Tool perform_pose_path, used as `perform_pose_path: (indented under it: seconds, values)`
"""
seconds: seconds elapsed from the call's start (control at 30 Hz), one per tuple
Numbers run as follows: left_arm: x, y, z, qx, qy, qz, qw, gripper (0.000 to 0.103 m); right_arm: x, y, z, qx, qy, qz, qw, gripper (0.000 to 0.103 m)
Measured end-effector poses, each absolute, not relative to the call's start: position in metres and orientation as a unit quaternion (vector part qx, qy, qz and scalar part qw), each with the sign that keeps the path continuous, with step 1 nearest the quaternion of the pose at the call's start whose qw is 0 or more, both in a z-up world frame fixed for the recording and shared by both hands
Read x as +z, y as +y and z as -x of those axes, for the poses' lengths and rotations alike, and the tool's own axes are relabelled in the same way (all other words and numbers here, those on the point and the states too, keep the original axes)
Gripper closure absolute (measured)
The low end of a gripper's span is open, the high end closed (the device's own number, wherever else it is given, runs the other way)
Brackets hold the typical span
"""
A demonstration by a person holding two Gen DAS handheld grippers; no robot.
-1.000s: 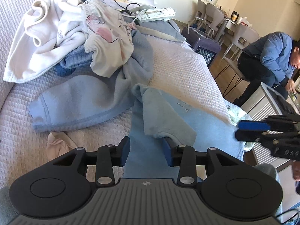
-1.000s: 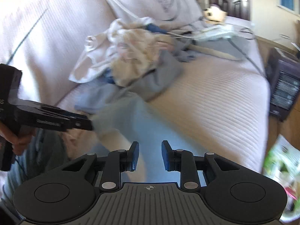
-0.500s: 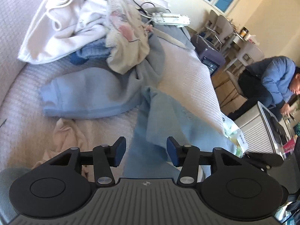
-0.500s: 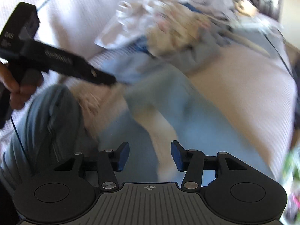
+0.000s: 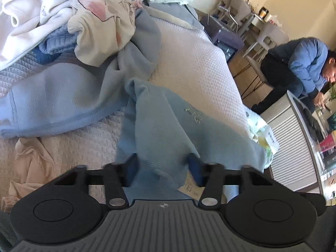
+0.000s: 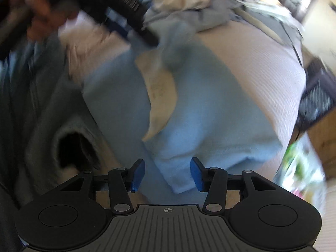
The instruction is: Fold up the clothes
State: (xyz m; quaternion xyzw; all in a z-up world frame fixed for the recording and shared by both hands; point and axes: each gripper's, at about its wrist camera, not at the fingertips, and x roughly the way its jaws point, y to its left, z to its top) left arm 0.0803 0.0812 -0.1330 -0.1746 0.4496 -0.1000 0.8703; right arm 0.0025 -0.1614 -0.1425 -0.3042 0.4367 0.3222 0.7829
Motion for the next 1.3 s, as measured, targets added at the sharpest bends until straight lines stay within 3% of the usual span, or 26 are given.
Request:
perform_pose_path:
  seconds: [0.07,0.13,0.23,0.47,0.63,0.73,0.87,0.93,1.0,1.03,1.1,1.17,1.3]
  values:
    - [-0.133,0.083,-0.080,-0.101,0.447,0.178,0.871,0.091,-0.153,-0.156,-0.006,0.324,0.437,0.344,0.765,0.064]
    - [-0.130,0.083,-0.077,-0.108,0.439,0.169,0.876,0.094,-0.155,-0.154,-0.006,0.329,0.422,0.372,0.759,0.071]
    - [-0.120,0.082,-0.071,-0.116,0.432,0.148,0.882,0.096,-0.147,-0.162,-0.007,0.327,0.413,0.368,0.766,0.097]
    - [-0.078,0.082,-0.037,-0.157,0.447,0.086,0.877,0.096,-0.101,-0.193,0.006,0.307,0.401,0.353,0.788,0.098]
    - [-0.112,0.070,-0.019,-0.162,0.489,0.016,0.857,0.095,-0.103,-0.203,0.019,0.316,0.423,0.341,0.778,0.098]
    - [-0.142,0.064,-0.023,-0.147,0.507,-0.003,0.849,0.094,-0.125,-0.194,0.014,0.311,0.444,0.326,0.775,0.098]
    - [-0.153,0.057,-0.025,-0.119,0.510,-0.052,0.850,0.077,-0.143,-0.189,0.001,0.303,0.495,0.284,0.763,0.093]
    - [-0.154,0.055,-0.027,-0.110,0.515,-0.062,0.848,0.076,-0.148,-0.190,-0.004,0.294,0.510,0.263,0.764,0.090]
    - [-0.150,0.054,-0.024,-0.117,0.514,-0.065,0.847,0.072,-0.150,-0.194,-0.007,0.293,0.521,0.241,0.765,0.085]
    - [-0.148,0.053,-0.023,-0.121,0.514,-0.066,0.847,0.064,-0.150,-0.197,-0.008,0.293,0.525,0.231,0.765,0.082]
    - [-0.139,0.057,-0.019,-0.127,0.514,-0.058,0.846,0.062,-0.148,-0.202,-0.010,0.298,0.535,0.209,0.762,0.074]
    - [-0.130,0.061,-0.015,-0.130,0.517,-0.040,0.845,0.060,-0.144,-0.208,-0.010,0.299,0.542,0.193,0.761,0.058]
    - [-0.102,0.073,-0.010,-0.119,0.490,-0.005,0.863,0.057,-0.122,-0.220,-0.002,0.287,0.525,0.191,0.778,0.057]
